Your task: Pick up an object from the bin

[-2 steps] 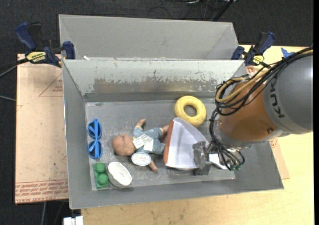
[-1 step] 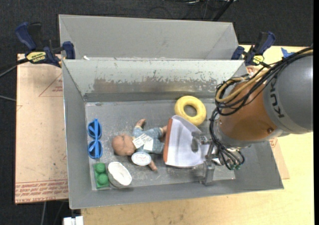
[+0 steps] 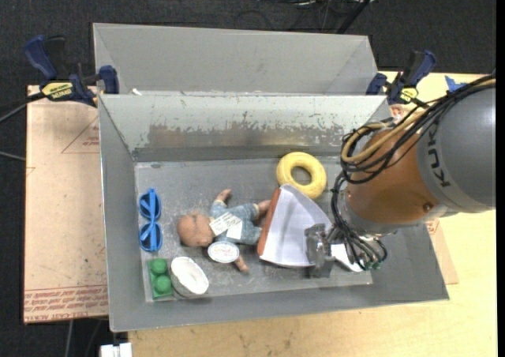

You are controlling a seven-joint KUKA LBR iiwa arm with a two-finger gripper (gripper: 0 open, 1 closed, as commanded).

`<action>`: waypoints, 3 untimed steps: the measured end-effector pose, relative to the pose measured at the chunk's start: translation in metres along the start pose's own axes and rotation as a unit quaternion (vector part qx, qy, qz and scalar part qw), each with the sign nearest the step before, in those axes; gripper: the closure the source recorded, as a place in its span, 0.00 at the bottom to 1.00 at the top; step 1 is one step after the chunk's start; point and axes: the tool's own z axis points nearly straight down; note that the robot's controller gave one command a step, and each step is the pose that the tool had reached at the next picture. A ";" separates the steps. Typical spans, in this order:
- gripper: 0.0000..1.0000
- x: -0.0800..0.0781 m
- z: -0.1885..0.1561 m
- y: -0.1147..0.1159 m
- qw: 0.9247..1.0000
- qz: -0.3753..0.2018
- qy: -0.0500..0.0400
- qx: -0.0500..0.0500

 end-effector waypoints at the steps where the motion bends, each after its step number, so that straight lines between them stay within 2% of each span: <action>1: 0.00 -0.001 0.000 0.000 1.000 0.000 -0.002 0.000; 2: 1.00 0.000 0.000 0.000 1.000 0.000 0.000 0.000; 3: 0.00 -0.001 0.000 0.000 1.000 0.000 -0.001 0.000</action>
Offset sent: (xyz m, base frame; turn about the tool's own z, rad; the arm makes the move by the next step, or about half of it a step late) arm 0.0000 0.0000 0.0000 0.0000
